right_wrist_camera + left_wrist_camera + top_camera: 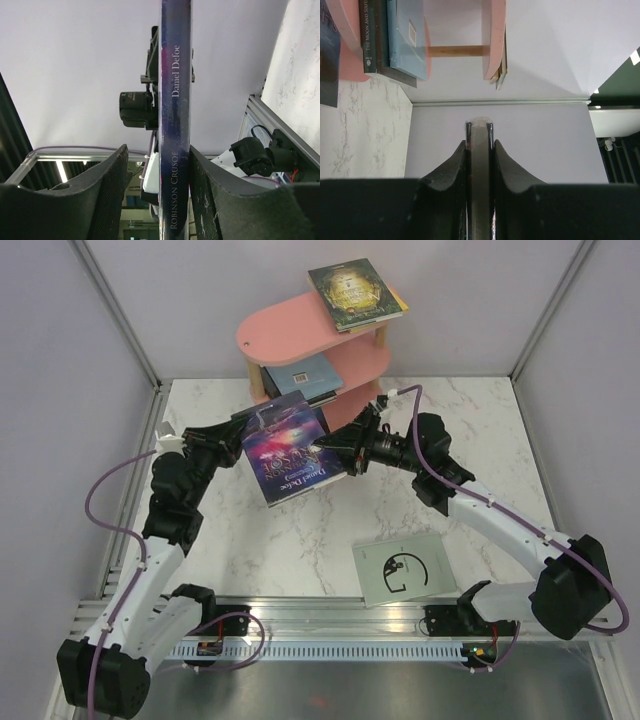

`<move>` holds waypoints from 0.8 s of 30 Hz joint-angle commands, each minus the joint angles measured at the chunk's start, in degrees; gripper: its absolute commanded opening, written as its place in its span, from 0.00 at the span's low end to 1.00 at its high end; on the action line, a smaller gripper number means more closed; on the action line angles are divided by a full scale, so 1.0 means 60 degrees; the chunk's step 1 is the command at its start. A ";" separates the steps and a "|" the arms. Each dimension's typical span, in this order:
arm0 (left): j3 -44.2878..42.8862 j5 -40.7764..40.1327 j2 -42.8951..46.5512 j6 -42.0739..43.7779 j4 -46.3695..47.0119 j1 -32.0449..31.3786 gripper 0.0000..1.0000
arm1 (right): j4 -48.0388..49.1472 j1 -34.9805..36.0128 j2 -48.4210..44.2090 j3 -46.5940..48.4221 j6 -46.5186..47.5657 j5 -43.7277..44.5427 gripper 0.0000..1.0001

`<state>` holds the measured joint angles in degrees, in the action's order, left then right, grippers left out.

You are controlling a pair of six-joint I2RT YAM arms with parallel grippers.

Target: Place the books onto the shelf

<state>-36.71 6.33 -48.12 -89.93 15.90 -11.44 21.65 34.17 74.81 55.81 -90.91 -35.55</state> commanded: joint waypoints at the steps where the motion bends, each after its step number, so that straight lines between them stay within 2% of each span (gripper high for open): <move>1: -0.0839 -0.0746 -0.0139 0.1013 -0.0891 -0.0217 0.02 | -0.0267 0.0281 -0.0280 0.0615 0.0416 0.0373 0.54; 5: -0.1366 -0.1025 -0.0169 0.1525 -0.1697 -0.0334 0.02 | -0.1437 0.0267 -0.0251 0.0863 0.0883 0.0505 0.50; 6: -0.1643 -0.1025 -0.0169 0.1628 -0.2206 -0.0334 0.02 | -0.2296 0.0324 -0.0207 0.0995 0.1088 0.0520 0.49; 8: -0.1922 -0.1449 -0.0227 0.1993 -0.2590 -0.0363 0.02 | -0.3020 0.0369 -0.0134 0.1347 0.1587 0.0637 0.48; 13: -0.2436 -0.1903 -0.0344 0.2244 -0.3440 -0.0495 0.02 | -0.3271 0.0705 0.0013 0.1260 0.1544 0.0725 0.46; 16: -0.2524 -0.2094 -0.0359 0.2303 -0.3645 -0.0510 0.02 | -0.3271 0.0823 0.0028 0.1172 0.1398 0.0798 0.41; 17: -0.2524 -0.2138 -0.0359 0.2346 -0.3661 -0.0524 0.02 | -0.3242 0.0823 0.0028 0.1128 0.1238 0.0798 0.38; 18: -0.2553 -0.2168 -0.0345 0.2376 -0.3690 -0.0525 0.02 | -0.3010 0.0838 0.0028 0.1070 0.1149 0.0784 0.27; 20: -0.2554 -0.2285 -0.0301 0.2405 -0.3822 -0.0539 0.02 | -0.2687 0.0823 -0.0016 0.0836 0.0901 0.0783 0.19; 22: -0.2525 -0.2242 -0.0242 0.2391 -0.3851 -0.0539 0.02 | -0.1678 0.0823 -0.0075 0.0470 0.0374 0.0813 0.00; 24: -0.2452 -0.2009 -0.0184 0.2362 -0.3851 -0.0525 0.03 | -0.0467 0.0823 -0.0104 0.0090 -0.0166 0.0958 0.00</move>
<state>-48.99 -3.25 -50.26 -80.03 -8.40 -14.55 7.66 38.65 75.16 58.43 -88.31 -30.57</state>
